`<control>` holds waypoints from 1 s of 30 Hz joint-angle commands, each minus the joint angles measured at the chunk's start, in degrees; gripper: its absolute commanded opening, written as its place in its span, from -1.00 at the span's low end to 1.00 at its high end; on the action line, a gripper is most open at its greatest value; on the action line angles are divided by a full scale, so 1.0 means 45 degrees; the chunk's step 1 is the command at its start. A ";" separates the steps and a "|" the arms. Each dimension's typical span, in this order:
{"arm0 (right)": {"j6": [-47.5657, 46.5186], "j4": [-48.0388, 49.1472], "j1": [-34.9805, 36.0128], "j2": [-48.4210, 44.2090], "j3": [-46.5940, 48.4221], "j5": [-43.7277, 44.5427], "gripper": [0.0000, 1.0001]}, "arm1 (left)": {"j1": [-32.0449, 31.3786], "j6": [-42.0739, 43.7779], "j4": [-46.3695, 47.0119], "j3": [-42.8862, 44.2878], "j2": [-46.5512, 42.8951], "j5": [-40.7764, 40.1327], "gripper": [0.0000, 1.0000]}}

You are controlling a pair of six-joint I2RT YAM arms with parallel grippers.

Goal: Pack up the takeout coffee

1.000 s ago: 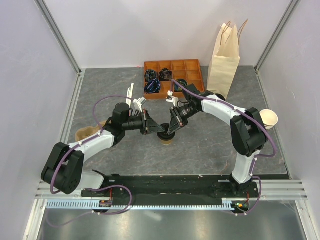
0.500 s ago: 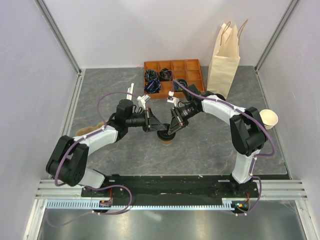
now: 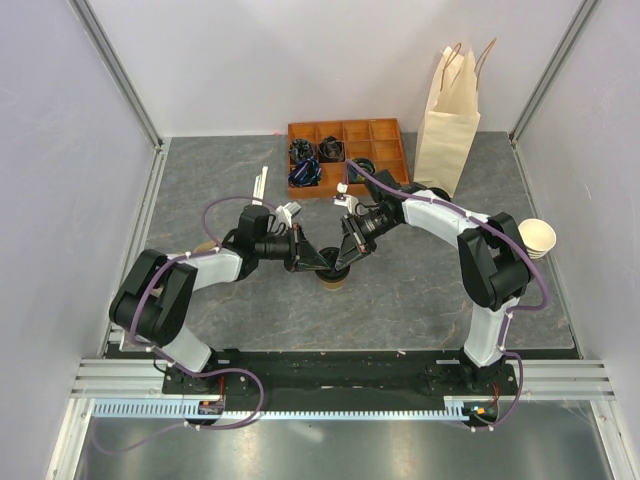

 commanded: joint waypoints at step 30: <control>-0.0733 -0.0167 -0.0072 0.0614 -0.0146 0.2027 -1.00 | -0.0084 0.0906 -0.0309 0.1076 -0.0905 -0.0532 -0.96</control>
